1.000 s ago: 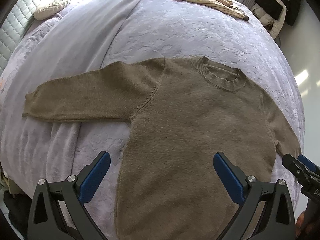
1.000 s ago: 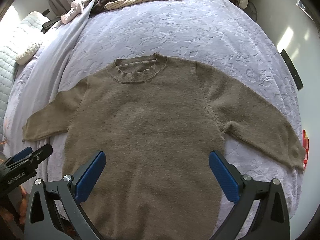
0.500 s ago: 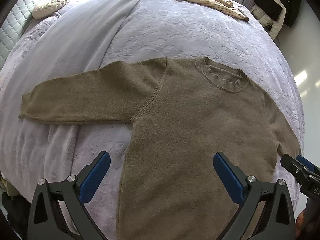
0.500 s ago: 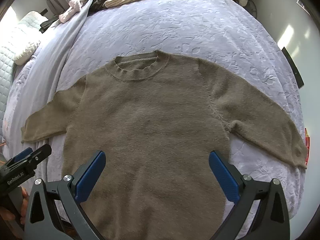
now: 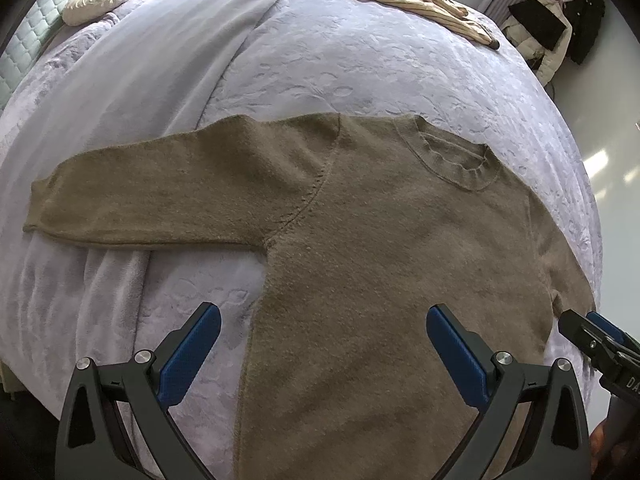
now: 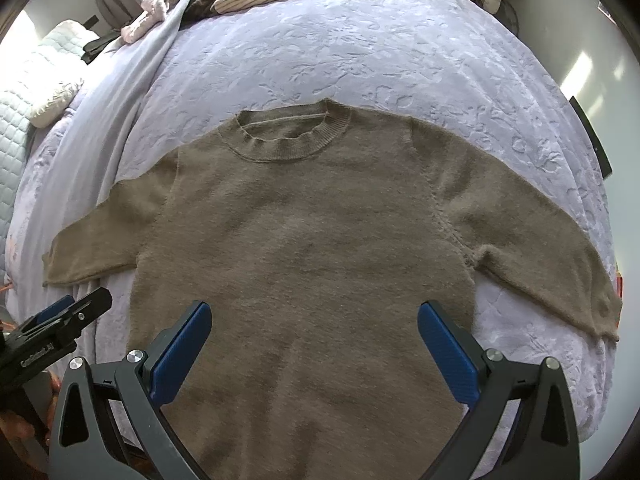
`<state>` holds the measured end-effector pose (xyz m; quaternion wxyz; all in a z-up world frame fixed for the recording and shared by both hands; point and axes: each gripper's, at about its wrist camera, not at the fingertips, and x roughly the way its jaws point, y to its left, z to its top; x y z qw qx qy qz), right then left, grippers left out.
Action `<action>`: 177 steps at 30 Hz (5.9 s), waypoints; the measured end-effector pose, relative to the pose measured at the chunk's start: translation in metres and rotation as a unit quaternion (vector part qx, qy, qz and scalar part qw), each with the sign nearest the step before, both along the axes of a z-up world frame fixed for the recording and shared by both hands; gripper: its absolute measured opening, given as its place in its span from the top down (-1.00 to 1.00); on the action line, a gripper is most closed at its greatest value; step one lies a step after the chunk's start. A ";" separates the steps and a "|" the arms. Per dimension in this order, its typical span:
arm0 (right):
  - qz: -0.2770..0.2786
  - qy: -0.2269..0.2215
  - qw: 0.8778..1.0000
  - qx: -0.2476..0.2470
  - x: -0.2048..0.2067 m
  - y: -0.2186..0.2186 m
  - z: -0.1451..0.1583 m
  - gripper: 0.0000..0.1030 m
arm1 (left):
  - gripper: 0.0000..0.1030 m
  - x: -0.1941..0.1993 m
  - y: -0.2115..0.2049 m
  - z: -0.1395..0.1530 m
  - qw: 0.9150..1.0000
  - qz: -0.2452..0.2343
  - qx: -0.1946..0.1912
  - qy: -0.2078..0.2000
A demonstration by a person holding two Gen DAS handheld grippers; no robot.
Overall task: Fold small clothes
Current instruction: 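Grasp the sweater sleeve nearest the left tool and lift it, then fold the sweater side and sleeve across the body with the left tool, release, then grasp the opposite sweater side near the armpit with the right tool, then lift and fold that side and sleeve over the body with the right tool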
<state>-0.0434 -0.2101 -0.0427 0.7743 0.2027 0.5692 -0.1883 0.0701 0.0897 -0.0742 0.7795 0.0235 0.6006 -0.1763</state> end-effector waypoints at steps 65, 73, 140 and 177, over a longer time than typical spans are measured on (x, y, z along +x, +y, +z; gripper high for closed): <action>-0.074 -0.015 0.993 0.094 -0.084 -0.060 -0.051 -0.99 | -0.82 -0.002 -0.167 -0.056 0.985 -0.131 -0.033 -0.103; 0.071 -0.041 0.997 -0.006 0.001 -0.035 -0.026 -0.99 | -0.81 0.017 -0.054 -0.035 0.993 -0.040 -0.012 -0.114; -0.166 -0.109 0.952 0.235 -0.061 -0.112 -0.108 -0.08 | -0.53 0.071 -0.012 -0.072 0.997 -0.031 0.029 -0.064; -0.322 -0.134 0.888 0.299 -0.203 -0.118 -0.095 0.21 | -0.53 -0.100 -0.110 -0.015 0.983 -0.179 0.042 0.006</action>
